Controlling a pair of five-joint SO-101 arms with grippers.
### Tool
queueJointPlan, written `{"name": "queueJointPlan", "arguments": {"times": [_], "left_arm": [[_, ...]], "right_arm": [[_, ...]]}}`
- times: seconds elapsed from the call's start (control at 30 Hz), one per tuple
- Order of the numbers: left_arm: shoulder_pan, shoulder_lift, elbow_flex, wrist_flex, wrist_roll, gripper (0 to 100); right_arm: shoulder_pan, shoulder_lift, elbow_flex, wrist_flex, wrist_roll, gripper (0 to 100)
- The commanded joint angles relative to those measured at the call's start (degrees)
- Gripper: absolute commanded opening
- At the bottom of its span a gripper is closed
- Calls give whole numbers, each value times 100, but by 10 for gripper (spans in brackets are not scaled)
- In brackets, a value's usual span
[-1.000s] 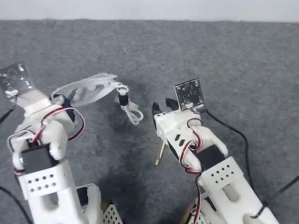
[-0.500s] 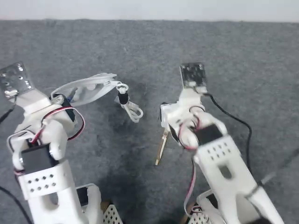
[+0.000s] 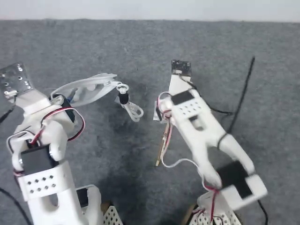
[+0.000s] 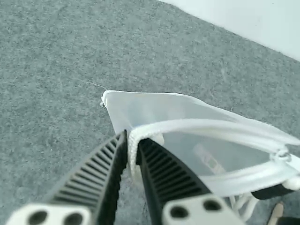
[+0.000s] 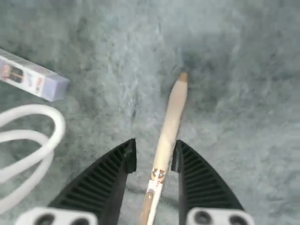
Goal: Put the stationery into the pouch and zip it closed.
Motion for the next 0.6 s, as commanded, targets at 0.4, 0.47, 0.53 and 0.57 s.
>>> {"name": "queueJointPlan", "arguments": {"times": [0.4, 0.47, 0.53, 0.57], "left_arm": [[-35, -149, -119, -185, 97, 10], [-35, -149, -119, -185, 97, 10], [-35, -149, -119, -185, 97, 10], [-35, -149, -119, -185, 97, 10]], "right_arm": [[207, 716, -949, 101, -237, 116], [295, 796, -1011, 84, -229, 116], [295, 980, -1081, 57, -97, 116], [286, 1121, -1152, 66, -44, 116]]}}
